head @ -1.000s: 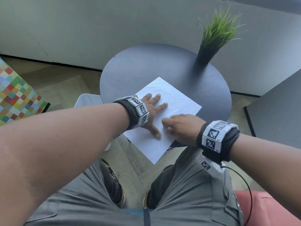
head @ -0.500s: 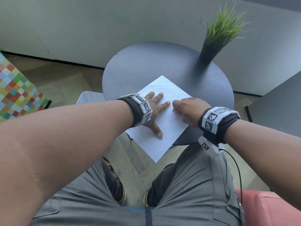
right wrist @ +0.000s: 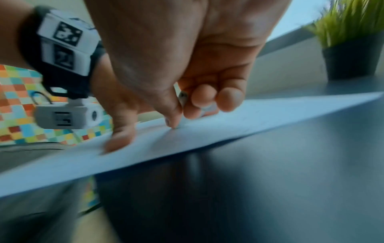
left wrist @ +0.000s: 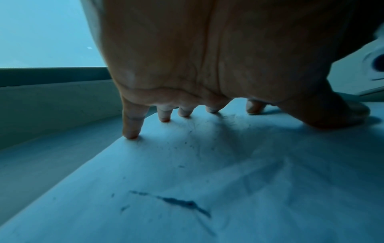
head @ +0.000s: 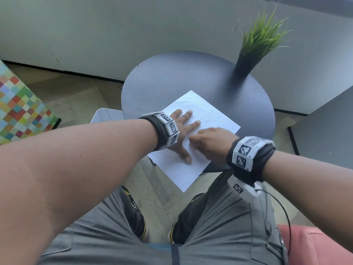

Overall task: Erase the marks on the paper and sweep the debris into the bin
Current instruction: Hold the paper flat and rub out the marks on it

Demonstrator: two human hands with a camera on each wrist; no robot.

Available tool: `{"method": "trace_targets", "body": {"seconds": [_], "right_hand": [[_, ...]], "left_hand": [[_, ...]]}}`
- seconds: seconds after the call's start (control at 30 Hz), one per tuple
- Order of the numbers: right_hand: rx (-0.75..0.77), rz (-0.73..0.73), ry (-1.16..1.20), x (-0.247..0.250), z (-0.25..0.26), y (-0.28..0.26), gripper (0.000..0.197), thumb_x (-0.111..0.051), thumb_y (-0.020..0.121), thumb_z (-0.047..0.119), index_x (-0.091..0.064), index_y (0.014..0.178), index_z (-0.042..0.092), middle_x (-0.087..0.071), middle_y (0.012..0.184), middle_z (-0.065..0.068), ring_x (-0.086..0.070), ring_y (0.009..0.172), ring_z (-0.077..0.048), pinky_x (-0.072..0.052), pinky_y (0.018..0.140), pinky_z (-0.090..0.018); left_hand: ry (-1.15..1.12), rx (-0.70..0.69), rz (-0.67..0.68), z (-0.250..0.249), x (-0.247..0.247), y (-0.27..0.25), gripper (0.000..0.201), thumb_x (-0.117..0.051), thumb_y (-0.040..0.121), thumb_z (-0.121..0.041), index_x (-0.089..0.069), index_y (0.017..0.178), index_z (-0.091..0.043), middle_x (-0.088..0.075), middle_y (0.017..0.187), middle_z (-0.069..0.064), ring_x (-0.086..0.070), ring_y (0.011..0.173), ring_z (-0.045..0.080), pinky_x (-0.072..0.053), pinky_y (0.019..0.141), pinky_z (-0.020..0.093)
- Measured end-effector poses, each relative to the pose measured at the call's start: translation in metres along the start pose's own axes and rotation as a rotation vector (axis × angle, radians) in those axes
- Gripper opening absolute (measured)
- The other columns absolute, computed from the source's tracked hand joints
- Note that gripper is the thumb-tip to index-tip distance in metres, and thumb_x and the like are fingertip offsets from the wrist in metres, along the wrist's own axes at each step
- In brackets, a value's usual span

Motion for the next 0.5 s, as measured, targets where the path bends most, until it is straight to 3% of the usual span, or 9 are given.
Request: {"method": "trace_targets", "body": {"seconds": [0.13,0.27,0.37,0.43,0.5], "right_hand": [[-0.193,-0.119,0.017,0.021,-0.052,0.004,0.014,-0.044,0.094,0.021,-0.050,0.106,0.025,-0.061,0.099,-0.006,-0.058,0.095,-0.031,-0.042,0.069,-0.035],[0.030,-0.024,0.110,0.000,0.013,-0.006,0.011,-0.049,0.095,0.021,-0.056,0.102,0.023,-0.057,0.089,-0.001,-0.055,0.086,-0.027,-0.039,0.068,-0.034],[-0.084,-0.063,0.128,0.009,-0.022,-0.005,0.017,-0.046,0.095,0.025,-0.057,0.108,0.025,-0.063,0.099,-0.002,-0.057,0.095,-0.028,-0.045,0.076,-0.036],[-0.156,-0.129,0.100,0.018,-0.044,-0.002,0.019,-0.045,0.094,0.022,-0.056,0.110,0.021,-0.064,0.103,-0.005,-0.057,0.098,-0.030,-0.042,0.074,-0.034],[-0.107,-0.126,0.077,0.013,-0.026,-0.003,0.017,-0.045,0.094,0.018,-0.055,0.107,0.018,-0.063,0.100,-0.005,-0.057,0.095,-0.030,-0.036,0.070,-0.032]], "left_hand": [[0.000,0.007,-0.001,0.000,0.002,-0.001,0.136,-0.062,0.052,-0.089,0.017,0.151,-0.039,0.025,0.160,0.000,0.017,0.147,0.032,-0.011,0.113,0.065],[0.012,0.010,0.007,-0.001,0.002,-0.002,0.137,-0.062,0.050,-0.090,0.016,0.151,-0.040,0.025,0.160,0.000,0.016,0.147,0.033,-0.012,0.111,0.066],[0.011,0.008,-0.006,-0.004,0.004,-0.003,0.135,-0.063,0.053,-0.088,0.015,0.151,-0.039,0.023,0.160,0.000,0.014,0.147,0.033,-0.012,0.112,0.064],[0.015,0.013,-0.008,-0.003,0.004,-0.004,0.134,-0.063,0.054,-0.087,0.016,0.151,-0.038,0.023,0.160,0.001,0.015,0.147,0.033,-0.012,0.112,0.063],[0.013,0.016,-0.007,-0.001,0.003,-0.003,0.135,-0.062,0.052,-0.089,0.016,0.151,-0.039,0.024,0.160,0.000,0.015,0.147,0.033,-0.012,0.112,0.064]]}}
Point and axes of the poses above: each hand's wrist, its own y-axis towards the middle knuckle, its own x-axis out of the back of the hand, z = x × y, the point moved 10 cm from there along y, towards the middle knuckle
